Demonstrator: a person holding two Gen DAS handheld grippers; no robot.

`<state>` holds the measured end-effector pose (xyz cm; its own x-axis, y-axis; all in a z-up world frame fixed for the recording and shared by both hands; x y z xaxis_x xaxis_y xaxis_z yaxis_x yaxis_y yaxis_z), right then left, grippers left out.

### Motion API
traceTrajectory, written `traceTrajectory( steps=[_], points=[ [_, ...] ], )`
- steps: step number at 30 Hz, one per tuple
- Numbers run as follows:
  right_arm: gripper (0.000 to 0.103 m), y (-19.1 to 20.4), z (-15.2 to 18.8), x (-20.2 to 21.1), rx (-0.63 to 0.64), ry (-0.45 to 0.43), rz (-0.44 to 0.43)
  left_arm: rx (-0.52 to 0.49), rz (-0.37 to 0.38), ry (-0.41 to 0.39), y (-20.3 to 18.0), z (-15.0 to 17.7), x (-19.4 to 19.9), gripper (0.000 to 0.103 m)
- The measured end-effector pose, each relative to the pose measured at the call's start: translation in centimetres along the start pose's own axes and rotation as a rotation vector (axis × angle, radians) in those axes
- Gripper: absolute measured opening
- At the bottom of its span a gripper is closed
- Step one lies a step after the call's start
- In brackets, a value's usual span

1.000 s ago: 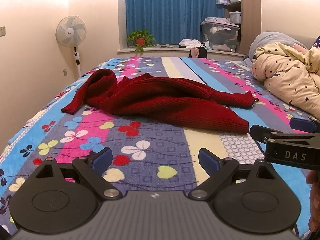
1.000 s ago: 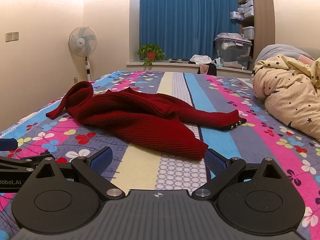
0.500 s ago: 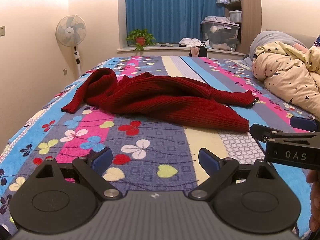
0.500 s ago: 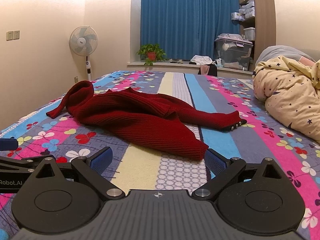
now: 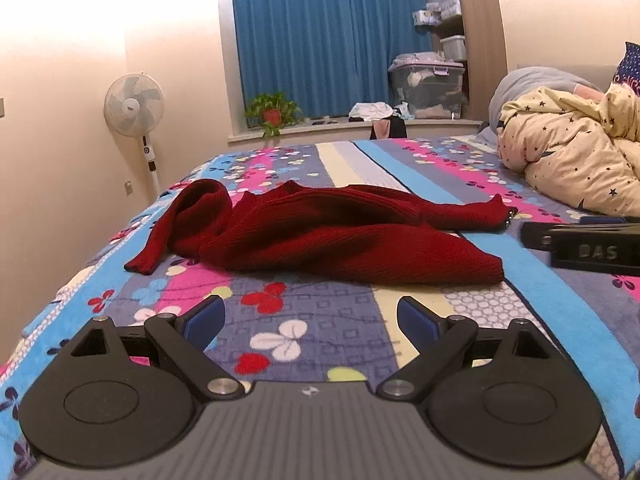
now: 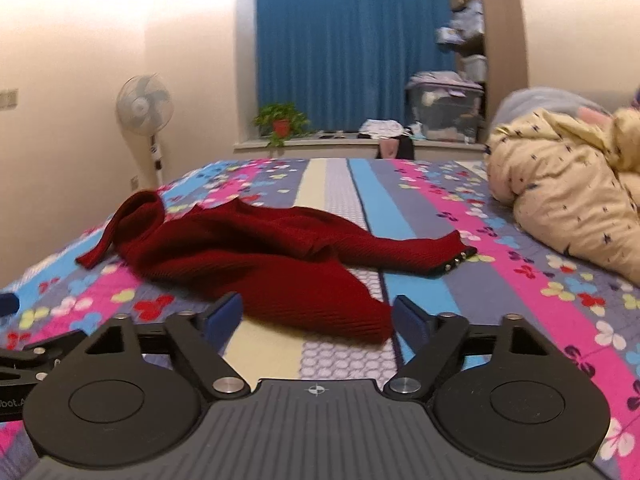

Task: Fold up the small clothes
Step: 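Lower the left gripper onto the red sweater hem and close it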

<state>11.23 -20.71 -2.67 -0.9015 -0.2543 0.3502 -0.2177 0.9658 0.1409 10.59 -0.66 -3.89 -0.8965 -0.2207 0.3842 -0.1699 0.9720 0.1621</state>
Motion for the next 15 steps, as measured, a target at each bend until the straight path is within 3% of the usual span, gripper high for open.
traceTrajectory(
  steps=[4, 8, 15],
  points=[
    [0.07, -2.0, -0.8, -0.7, -0.089, -0.008, -0.001, -0.006, -0.03, 0.037, -0.8, -2.3, -3.9, 0.095],
    [0.07, -3.5, -1.8, -1.1, -0.14, -0.028, 0.013, 0.02, -0.113, 0.071, -2.1, -5.6, -9.0, 0.095],
    [0.071, -7.0, -1.9, -2.4, -0.237, -0.006, 0.057, 0.209, -0.218, 0.209, -5.7, -11.2, -18.7, 0.095]
  ],
)
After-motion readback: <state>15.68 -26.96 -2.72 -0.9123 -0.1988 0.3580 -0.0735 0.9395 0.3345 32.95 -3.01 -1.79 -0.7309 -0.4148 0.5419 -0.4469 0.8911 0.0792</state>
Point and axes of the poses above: each gripper's, at about its wrist camera, not at the fingertips, and x roughly against the way its jaws point, y to its left, z to its underside, the point moved 10 cm from there along -x, roughly the way its jaws point, and after that the axes turned 14 degrees about -z, right-handed, at the moved point
